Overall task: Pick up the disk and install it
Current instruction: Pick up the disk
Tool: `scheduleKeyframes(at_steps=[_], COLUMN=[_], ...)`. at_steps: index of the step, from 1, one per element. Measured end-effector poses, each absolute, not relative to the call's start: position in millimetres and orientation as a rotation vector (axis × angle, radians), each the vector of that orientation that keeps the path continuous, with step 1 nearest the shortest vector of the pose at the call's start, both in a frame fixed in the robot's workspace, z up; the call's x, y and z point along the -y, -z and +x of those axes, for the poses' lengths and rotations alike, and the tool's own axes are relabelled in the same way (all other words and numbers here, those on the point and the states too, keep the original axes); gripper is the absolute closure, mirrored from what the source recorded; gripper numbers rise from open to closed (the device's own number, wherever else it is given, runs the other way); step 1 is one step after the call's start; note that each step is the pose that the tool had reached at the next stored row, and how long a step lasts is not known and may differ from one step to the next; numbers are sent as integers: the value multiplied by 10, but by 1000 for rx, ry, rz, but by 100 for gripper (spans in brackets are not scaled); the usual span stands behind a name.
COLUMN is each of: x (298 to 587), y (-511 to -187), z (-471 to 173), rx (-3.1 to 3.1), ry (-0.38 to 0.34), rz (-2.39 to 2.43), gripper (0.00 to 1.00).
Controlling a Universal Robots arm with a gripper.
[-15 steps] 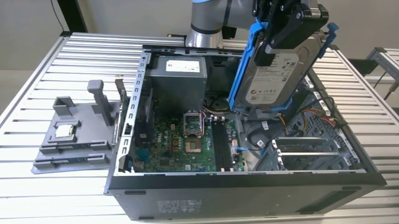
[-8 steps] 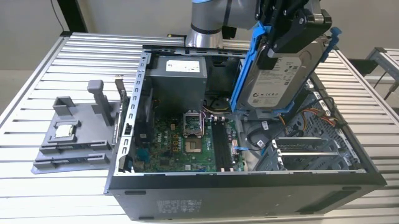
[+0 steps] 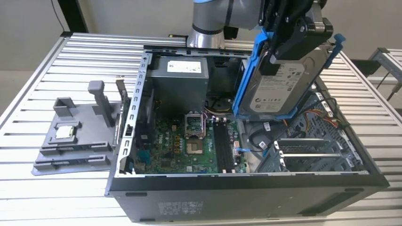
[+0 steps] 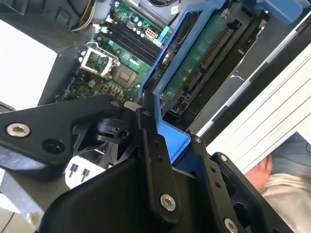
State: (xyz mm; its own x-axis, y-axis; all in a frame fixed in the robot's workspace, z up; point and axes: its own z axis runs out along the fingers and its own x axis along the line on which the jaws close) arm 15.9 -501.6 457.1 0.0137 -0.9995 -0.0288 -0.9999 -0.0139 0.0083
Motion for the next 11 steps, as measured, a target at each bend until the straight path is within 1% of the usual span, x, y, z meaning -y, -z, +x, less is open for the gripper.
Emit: scheduleKeyframes(at_steps=[11], x=[5024], y=[-4565], z=[176], rx=[-2231], ry=[-41], rz=[-2190], gripper=[100])
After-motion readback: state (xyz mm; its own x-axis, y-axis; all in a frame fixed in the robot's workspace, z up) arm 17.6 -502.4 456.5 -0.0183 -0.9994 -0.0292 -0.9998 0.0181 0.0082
